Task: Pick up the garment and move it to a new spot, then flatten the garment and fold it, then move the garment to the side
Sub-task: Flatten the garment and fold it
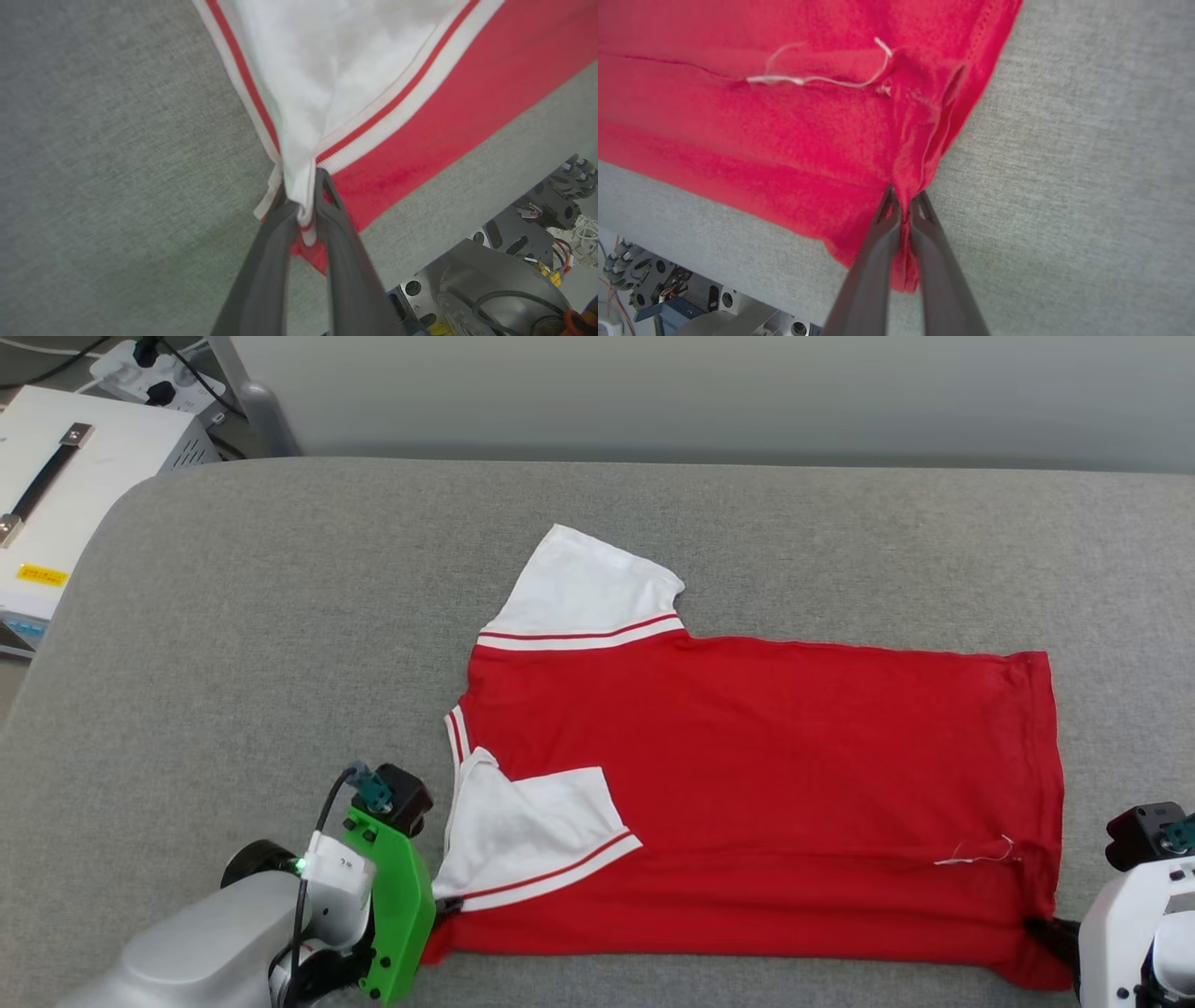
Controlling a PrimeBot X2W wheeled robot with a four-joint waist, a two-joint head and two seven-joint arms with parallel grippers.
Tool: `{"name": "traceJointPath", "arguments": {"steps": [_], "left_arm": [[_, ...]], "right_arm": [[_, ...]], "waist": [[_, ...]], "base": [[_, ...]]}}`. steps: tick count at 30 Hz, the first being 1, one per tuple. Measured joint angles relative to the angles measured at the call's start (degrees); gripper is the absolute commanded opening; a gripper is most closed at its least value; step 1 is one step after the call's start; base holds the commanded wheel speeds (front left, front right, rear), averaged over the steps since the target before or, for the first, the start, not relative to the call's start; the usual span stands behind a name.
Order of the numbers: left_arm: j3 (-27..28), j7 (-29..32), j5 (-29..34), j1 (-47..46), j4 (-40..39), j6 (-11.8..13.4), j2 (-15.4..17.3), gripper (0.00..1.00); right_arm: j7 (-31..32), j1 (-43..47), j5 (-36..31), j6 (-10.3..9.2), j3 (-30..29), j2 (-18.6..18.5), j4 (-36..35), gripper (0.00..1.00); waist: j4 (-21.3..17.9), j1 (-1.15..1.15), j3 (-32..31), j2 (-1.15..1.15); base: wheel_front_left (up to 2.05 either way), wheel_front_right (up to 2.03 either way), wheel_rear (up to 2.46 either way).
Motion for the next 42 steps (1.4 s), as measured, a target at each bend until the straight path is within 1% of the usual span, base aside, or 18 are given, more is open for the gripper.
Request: {"name": "traceJointPath", "arguments": {"steps": [1,3,6,10,12,16,22,26,28,33,36,40,42], "left_arm": [[0.3,-1.1,0.2,0.0,0.5,0.0,-0.2,1.0],[0.8,-2.3,0.7,-0.1,1.2,0.0,-0.3,1.0],[1.4,-3.8,1.2,-0.2,1.2,0.0,0.4,1.0],[3.3,-6.2,1.8,-2.1,-0.1,0.0,2.0,1.0],[4.3,-7.6,3.0,-4.1,-0.9,0.0,2.6,1.0],[6.6,-10.1,4.8,-8.1,-0.9,0.4,3.0,1.0],[9.8,-12.9,5.5,-14.1,1.2,0.8,1.9,1.0],[11.4,-13.4,6.6,-18.9,4.4,0.7,0.3,1.0],[12.2,-13.2,7.0,-22.2,6.4,0.2,-0.8,1.0],[12.6,-8.5,7.4,-31.1,11.7,-1.4,-3.4,1.0],[12.5,-3.9,6.9,-36.2,15.1,-2.3,-5.1,1.0],[11.5,4.4,5.5,-41.6,18.8,-3.2,-6.8,1.0],[10.8,9.0,3.6,-43.4,20.4,-3.3,-7.9,1.0]], "right_arm": [[-0.6,-0.1,-0.2,0.0,0.1,0.0,0.1,1.0],[-2.1,-0.1,-0.6,0.0,0.1,0.0,0.0,1.0],[-5.1,-0.1,-1.6,0.0,-0.6,0.0,-0.8,1.0],[-11.8,-0.2,-3.7,0.0,-2.6,0.2,-2.9,1.0],[-14.8,-0.6,-4.6,0.0,-4.1,0.9,-3.6,1.0],[-20.9,-2.0,-8.8,-0.01,-6.8,3.3,-5.2,1.0],[-28.1,-4.4,-14.0,0.0,-9.1,7.6,-7.8,1.0],[-30.5,-5.9,-16.0,0.0,-9.2,9.9,-9.5,1.0],[-31.0,-6.6,-16.7,0.0,-8.9,10.7,-10.3,1.0],[-32.0,-8.9,-17.8,0.0,-8.1,11.7,-11.8,1.0],[-32.3,-10.3,-18.2,0.0,-7.4,12.3,-12.6,1.0],[-32.7,-11.9,-18.6,0.0,-6.9,12.6,-13.5,1.0],[-33.0,-12.5,-18.8,0.0,-6.5,12.8,-13.8,1.0]], "waist": [[0.0,0.0,-0.2,0.0],[0.1,0.0,-0.6,0.0],[0.2,0.0,-1.5,0.0],[0.4,0.0,-2.7,0.0],[0.5,0.0,-3.0,0.0],[0.0,0.0,-2.7,0.0],[-1.4,0.0,-0.8,0.0],[-2.8,0.0,1.1,0.0],[-3.5,0.0,2.5,0.0],[-5.3,0.0,6.2,0.0],[-6.6,0.0,8.8,0.0],[-8.3,0.0,12.2,0.0],[-9.1,0.0,14.0,0.0]], "base": [[0.0,0.0,0.0],[0.0,0.0,0.0],[0.0,0.0,0.0],[0.0,0.0,0.0],[0.0,0.0,0.0],[0.0,0.0,0.0],[0.0,0.0,0.0],[0.0,0.0,0.0],[0.0,0.0,0.0],[0.0,0.0,0.0],[0.0,0.0,0.0],[0.0,0.0,0.0],[0.0,0.0,0.0]]}}
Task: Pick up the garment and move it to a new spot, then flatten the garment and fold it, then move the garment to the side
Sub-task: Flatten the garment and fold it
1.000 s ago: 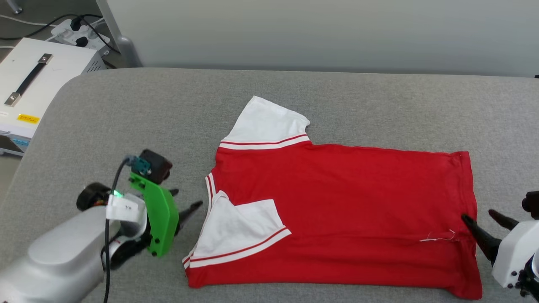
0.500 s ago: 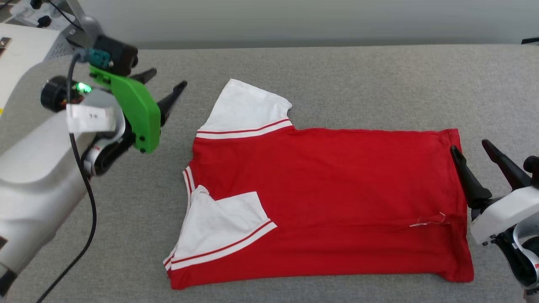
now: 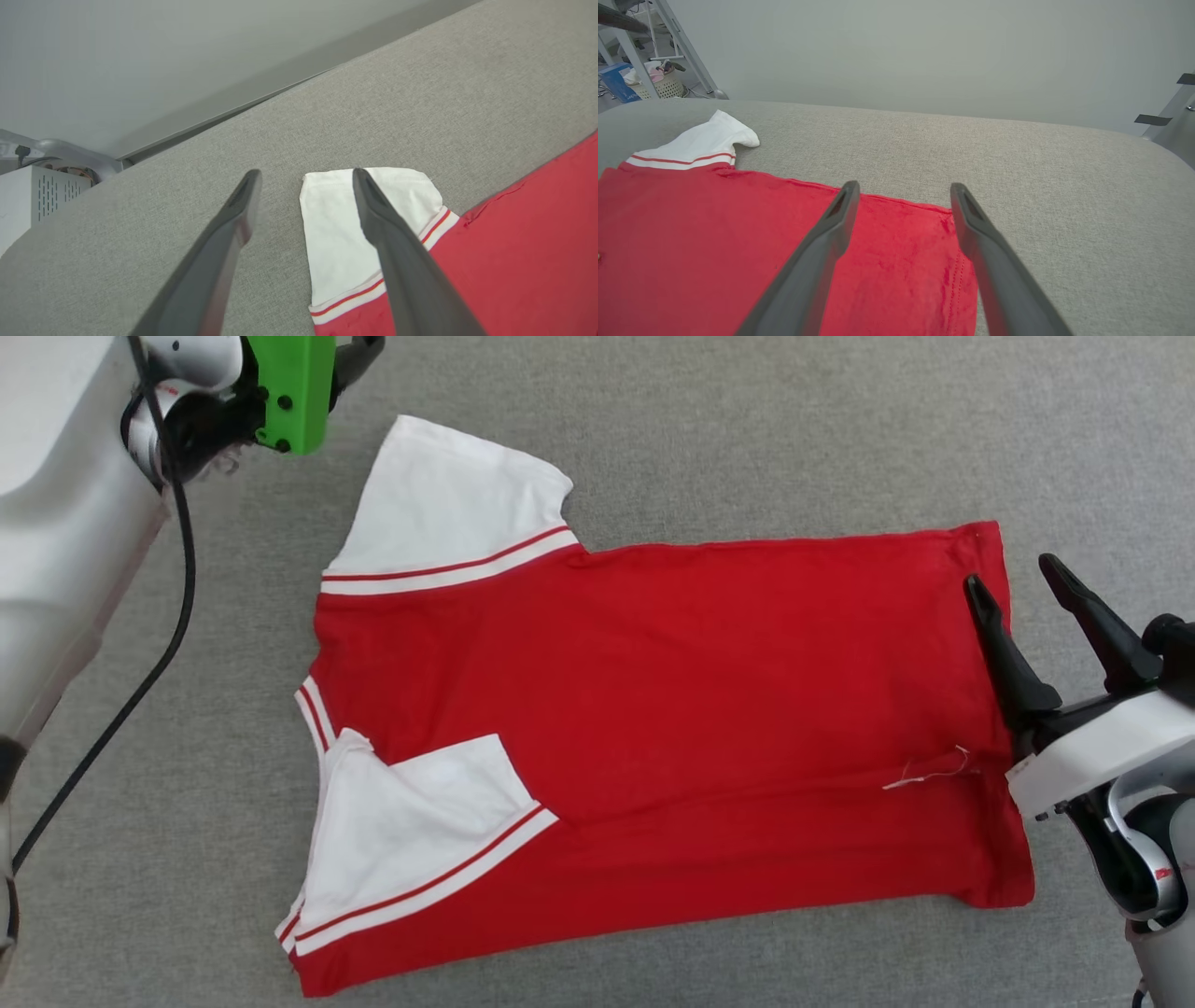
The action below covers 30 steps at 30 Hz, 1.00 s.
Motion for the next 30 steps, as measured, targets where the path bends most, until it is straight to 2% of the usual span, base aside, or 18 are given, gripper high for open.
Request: {"name": "traceJointPath", "arguments": {"steps": [5,8,13,17,18,24,30], "left_arm": [[-1.8,7.3,-2.0,-2.9,2.4,-0.2,-1.5,1.0],[-3.5,9.8,-2.3,-3.8,3.2,-0.3,-1.6,1.0],[-6.8,11.8,-2.0,-3.9,5.3,-0.4,-0.5,1.0],[-6.3,14.0,-4.2,-4.0,6.0,-0.4,1.1,1.0],[-6.2,14.0,-4.5,-3.9,5.6,-0.4,1.3,0.0],[-7.7,9.8,-5.1,-3.3,4.0,-0.4,1.4,0.0],[-9.4,4.6,-3.4,-1.9,-0.2,-0.4,1.4,0.0]], "right_arm": [[-0.3,-2.0,-0.6,0.0,1.1,0.4,-0.1,1.0],[-0.9,-3.0,-0.9,0.0,1.4,0.7,0.1,1.0],[-2.2,-4.5,-1.0,0.0,2.5,1.3,0.9,1.0],[-3.0,-5.1,-1.0,0.0,2.9,1.3,2.3,1.0],[-3.0,-5.1,-0.9,0.0,2.8,1.3,2.5,1.0],[-3.2,-6.4,-0.9,0.0,1.8,0.2,3.1,1.0],[0.2,-9.7,0.3,0.0,-0.5,-4.7,3.1,1.0]], "waist": [[-1.7,0.0,4.1,0.0],[-2.5,0.0,6.5,0.0],[-4.0,0.0,10.1,0.0],[-5.7,-0.01,12.1,0.0],[-5.7,0.0,12.1,0.0],[-4.9,0.0,11.0,0.0],[-3.3,0.0,8.4,0.0]], "base": [[0.0,0.0,0.0],[0.0,0.0,0.0],[0.0,0.0,0.0],[0.0,0.0,0.0],[0.0,0.0,0.0],[0.0,0.0,0.0],[0.0,0.0,0.0]]}}
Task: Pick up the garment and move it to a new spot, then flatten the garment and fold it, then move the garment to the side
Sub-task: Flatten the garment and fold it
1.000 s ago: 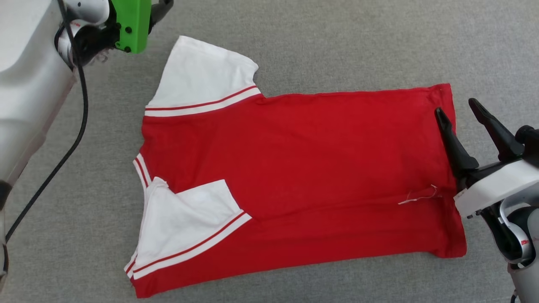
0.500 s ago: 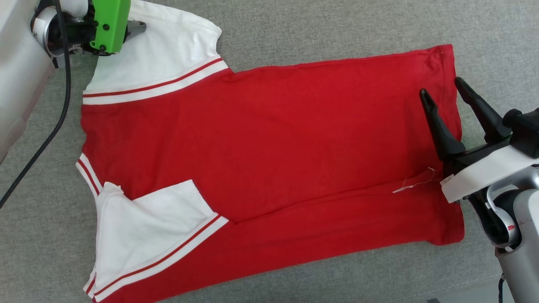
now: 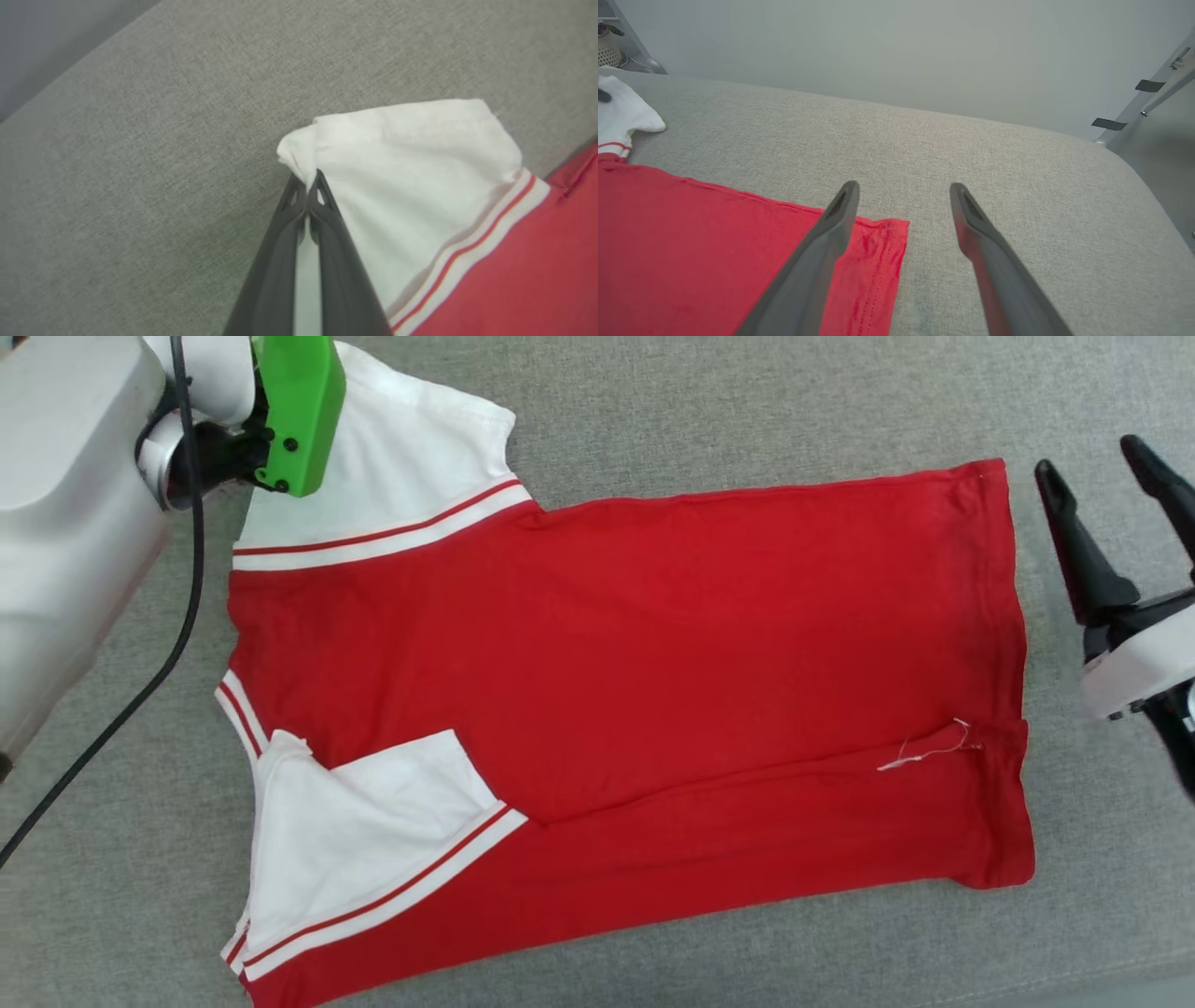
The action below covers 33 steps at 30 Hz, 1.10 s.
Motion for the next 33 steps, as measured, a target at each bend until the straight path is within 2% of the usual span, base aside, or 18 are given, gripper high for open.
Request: {"name": "traceJointPath", "arguments": {"steps": [3,7,11,16,20,23,29,33], "left_arm": [[-0.5,-2.5,0.8,0.4,-2.5,0.0,0.0,0.0],[-0.8,-5.7,1.4,1.9,-5.6,0.0,0.2,0.0],[-1.2,-8.2,2.3,3.7,-8.5,0.0,0.4,0.0],[-1.5,-10.9,3.6,5.5,-11.3,0.0,0.5,0.0],[-1.5,-12.4,4.3,6.2,-12.3,0.0,0.4,0.0],[-1.6,-13.1,4.7,6.2,-12.9,0.0,0.1,0.0],[-1.6,-14.0,4.8,6.2,-13.3,0.0,-0.6,0.0],[-1.7,-14.5,4.8,6.2,-13.0,0.0,-0.9,0.0]], "right_arm": [[5.1,-2.0,2.5,0.0,0.3,-3.5,0.3,1.0],[15.1,-5.7,7.6,0.0,2.7,-8.8,1.9,1.0],[28.3,-9.3,15.0,0.0,6.8,-13.7,4.9,1.0],[41.2,-13.8,19.5,0.0,11.2,-17.0,8.7,1.0],[46.5,-16.7,19.5,0.0,13.9,-17.1,11.5,1.0],[49.0,-18.8,19.1,0.0,15.9,-15.8,14.2,1.0],[49.5,-21.6,17.1,0.0,18.2,-12.1,21.2,1.0],[49.0,-22.6,15.4,0.0,21.1,-12.0,24.8,1.0]], "waist": [[1.1,0.0,-1.5,0.0],[2.7,0.0,-3.6,0.0],[4.6,0.0,-5.2,0.0],[7.0,0.0,-6.2,0.0],[8.6,0.0,-6.2,0.0],[9.7,0.0,-5.6,0.0],[11.1,0.0,-3.8,0.0],[11.8,-0.01,-2.9,0.0]], "base": [[0.0,0.0,0.0],[0.0,0.0,0.0],[0.0,0.0,0.0],[0.0,0.0,0.0],[0.0,0.0,0.0],[0.0,0.0,0.0],[0.0,0.0,0.0],[0.0,0.0,0.0]]}}
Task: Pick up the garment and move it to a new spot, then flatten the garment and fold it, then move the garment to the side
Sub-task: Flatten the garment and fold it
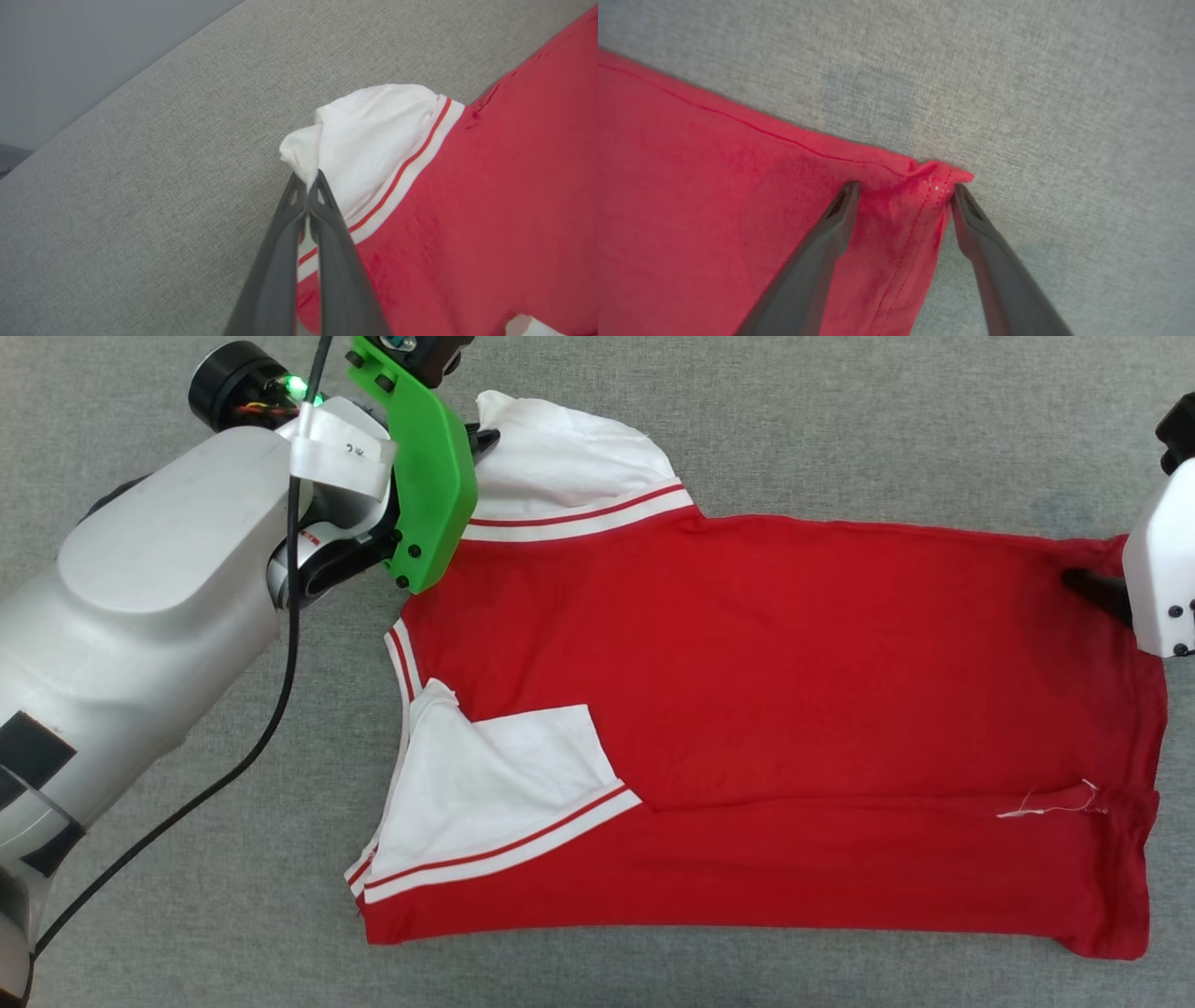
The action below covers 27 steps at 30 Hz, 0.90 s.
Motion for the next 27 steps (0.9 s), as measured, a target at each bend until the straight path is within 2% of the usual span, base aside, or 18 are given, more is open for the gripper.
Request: {"name": "traceJointPath", "arguments": {"steps": [3,4,5,15,21,27], "left_arm": [[0.0,-0.4,0.0,0.0,0.4,0.0,-0.3,0.0],[0.0,-0.5,-0.1,0.0,0.5,0.0,-0.3,0.0],[0.0,-0.7,-0.1,0.0,0.7,0.0,-0.3,0.0],[0.1,-2.7,-0.9,2.8,1.6,0.0,1.0,0.0],[0.0,-4.1,-0.4,6.5,0.0,0.1,2.5,0.0],[-0.1,-5.3,-0.3,12.4,-5.2,2.2,4.6,0.0]], "right_arm": [[-1.0,-0.4,0.0,0.01,0.4,0.1,1.8,1.0],[-1.1,-0.4,0.1,0.01,0.6,0.0,2.0,0.67],[-1.7,-0.5,0.2,0.01,0.7,0.0,2.3,0.0],[-14.4,0.1,4.0,0.01,3.2,-0.1,2.6,0.0],[-20.5,4.0,4.8,0.01,4.7,-2.2,0.0,0.0],[-24.9,9.2,5.8,0.01,5.3,-3.8,-3.0,0.0]], "waist": [[0.4,0.0,0.3,0.0],[0.4,0.0,0.3,0.0],[0.4,0.0,0.2,0.0],[-0.4,0.0,-3.5,0.0],[-0.5,0.0,-7.0,0.0],[-0.4,0.0,-10.7,0.0]], "base": [[0.0,0.0,0.0],[0.0,0.0,0.0],[0.0,0.0,0.0],[0.0,0.0,0.0],[0.0,0.0,0.0],[0.0,0.0,0.0]]}}
